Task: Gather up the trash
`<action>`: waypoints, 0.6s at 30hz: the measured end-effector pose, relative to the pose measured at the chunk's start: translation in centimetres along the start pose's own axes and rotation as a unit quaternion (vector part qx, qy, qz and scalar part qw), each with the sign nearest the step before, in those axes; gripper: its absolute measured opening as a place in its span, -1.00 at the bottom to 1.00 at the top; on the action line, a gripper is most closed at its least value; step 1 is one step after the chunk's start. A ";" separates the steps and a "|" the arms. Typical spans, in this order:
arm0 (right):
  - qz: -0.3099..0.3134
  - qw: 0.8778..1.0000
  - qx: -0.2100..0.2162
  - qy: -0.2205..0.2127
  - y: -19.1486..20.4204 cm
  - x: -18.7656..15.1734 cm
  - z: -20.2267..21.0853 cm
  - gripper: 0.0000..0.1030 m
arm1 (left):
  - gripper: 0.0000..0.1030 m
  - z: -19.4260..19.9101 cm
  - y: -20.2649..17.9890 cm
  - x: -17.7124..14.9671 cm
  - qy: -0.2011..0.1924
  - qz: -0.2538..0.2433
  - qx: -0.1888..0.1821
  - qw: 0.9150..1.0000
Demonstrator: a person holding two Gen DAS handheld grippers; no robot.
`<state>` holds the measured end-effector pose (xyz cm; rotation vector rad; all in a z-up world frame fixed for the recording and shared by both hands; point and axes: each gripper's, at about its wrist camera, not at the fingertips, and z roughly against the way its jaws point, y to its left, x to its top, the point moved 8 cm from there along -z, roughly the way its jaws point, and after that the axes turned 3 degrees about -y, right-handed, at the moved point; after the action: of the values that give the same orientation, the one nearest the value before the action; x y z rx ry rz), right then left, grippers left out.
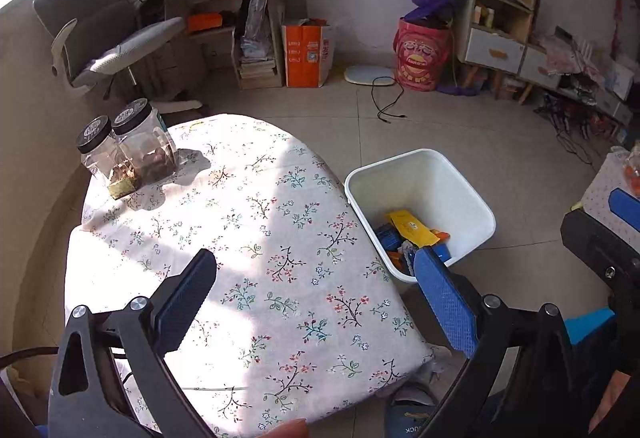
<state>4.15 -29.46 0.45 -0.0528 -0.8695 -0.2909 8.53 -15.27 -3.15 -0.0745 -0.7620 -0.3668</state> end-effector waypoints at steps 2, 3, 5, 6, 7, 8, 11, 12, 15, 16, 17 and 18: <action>0.010 1.000 -0.010 -0.001 0.4 -0.2 0.4 0.86 | 0.87 0.5 -0.1 -0.1 0.000 0.003 -0.004 1.000; 0.014 1.000 -0.012 -0.002 0.5 -0.4 0.7 0.86 | 0.87 0.8 -0.1 -0.1 0.000 0.003 -0.007 1.000; 0.016 1.000 -0.017 -0.002 0.5 -0.6 1.1 0.86 | 0.87 1.4 -0.3 -0.2 -0.003 0.005 -0.011 1.000; 0.017 1.000 -0.020 -0.003 0.4 -0.6 1.2 0.86 | 0.87 1.6 -0.4 -0.2 -0.006 0.006 -0.014 1.000; 0.018 1.000 -0.022 -0.004 0.4 -0.7 1.4 0.86 | 0.87 1.9 -0.5 -0.1 -0.008 0.007 -0.016 1.000; 0.018 0.999 -0.026 -0.004 0.3 -0.8 1.4 0.86 | 0.87 2.0 -0.5 -0.1 -0.009 0.009 -0.017 1.000; 0.020 0.999 -0.031 0.002 0.0 -1.1 1.5 0.86 | 0.87 2.4 -0.7 -0.1 -0.010 0.013 -0.022 1.000; 0.020 0.999 -0.032 -0.001 0.0 -1.0 1.6 0.86 | 0.87 2.5 -0.8 -0.1 -0.009 0.014 -0.023 1.000; 0.018 0.999 -0.032 0.003 -0.1 -1.1 1.5 0.86 | 0.87 2.7 -0.9 0.0 -0.012 0.015 -0.021 1.000; 0.018 0.999 -0.032 0.002 -0.2 -1.1 1.5 0.86 | 0.87 2.6 -1.0 0.0 -0.012 0.016 -0.022 1.000; 0.017 0.999 -0.032 0.004 -0.2 -1.2 1.4 0.86 | 0.87 2.6 -1.0 0.1 -0.011 0.016 -0.023 1.000; 0.017 0.999 -0.031 0.006 -0.2 -1.2 1.4 0.86 | 0.87 2.5 -0.9 0.0 -0.011 0.017 -0.022 1.000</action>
<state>2.31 -29.16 0.44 -0.1240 -0.8472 -0.2867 6.59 -15.63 -1.37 -0.1329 -0.7738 -0.3514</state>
